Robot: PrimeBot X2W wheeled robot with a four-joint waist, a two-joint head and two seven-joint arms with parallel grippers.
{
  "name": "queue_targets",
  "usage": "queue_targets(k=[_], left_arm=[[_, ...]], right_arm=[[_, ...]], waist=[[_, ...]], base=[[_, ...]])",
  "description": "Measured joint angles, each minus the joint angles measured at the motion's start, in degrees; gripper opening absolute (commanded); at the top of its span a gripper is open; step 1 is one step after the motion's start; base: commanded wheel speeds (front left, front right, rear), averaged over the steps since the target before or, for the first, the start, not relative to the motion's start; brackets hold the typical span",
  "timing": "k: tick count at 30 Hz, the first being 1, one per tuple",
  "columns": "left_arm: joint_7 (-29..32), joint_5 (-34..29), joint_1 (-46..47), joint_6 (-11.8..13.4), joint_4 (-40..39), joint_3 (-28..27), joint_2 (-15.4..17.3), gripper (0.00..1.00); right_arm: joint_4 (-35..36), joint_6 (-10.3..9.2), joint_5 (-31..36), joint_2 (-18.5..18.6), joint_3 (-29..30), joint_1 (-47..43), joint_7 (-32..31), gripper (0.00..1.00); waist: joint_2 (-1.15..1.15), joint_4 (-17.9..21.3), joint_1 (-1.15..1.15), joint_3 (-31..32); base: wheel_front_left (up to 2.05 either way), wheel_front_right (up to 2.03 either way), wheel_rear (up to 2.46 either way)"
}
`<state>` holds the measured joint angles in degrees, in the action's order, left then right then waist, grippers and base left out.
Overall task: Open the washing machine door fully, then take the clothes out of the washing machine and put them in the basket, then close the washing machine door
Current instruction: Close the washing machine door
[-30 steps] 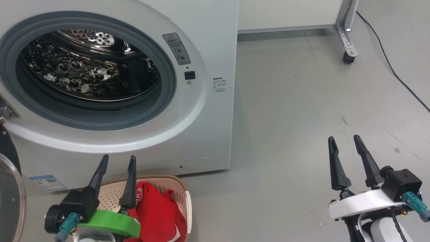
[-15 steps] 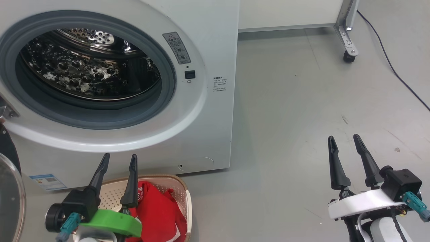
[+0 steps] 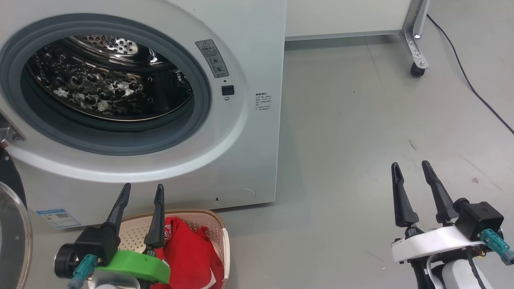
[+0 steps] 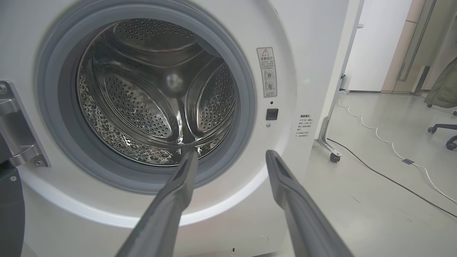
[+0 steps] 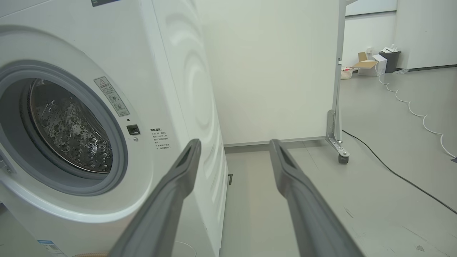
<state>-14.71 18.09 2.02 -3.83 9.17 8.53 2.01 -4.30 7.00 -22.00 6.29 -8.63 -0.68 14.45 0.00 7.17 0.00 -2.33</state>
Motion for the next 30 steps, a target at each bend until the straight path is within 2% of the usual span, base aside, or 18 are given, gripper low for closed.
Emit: queue_targets(k=[15,30], left_arm=[[0.00,0.07,-0.03,0.01,-0.01,0.49,0.02,1.00],[0.00,-0.68,-0.24,0.08,-0.22,0.44,0.05,1.00]], right_arm=[[-0.07,0.00,0.03,-0.01,-0.07,0.00,0.00,1.00],[-0.11,0.00,0.03,-0.09,-0.34,0.00,0.00,1.00]], waist=[[0.00,0.04,0.00,0.08],[0.00,0.15,0.00,-0.05]], base=[[-0.65,0.65,0.00],[-1.21,1.21,0.00]])
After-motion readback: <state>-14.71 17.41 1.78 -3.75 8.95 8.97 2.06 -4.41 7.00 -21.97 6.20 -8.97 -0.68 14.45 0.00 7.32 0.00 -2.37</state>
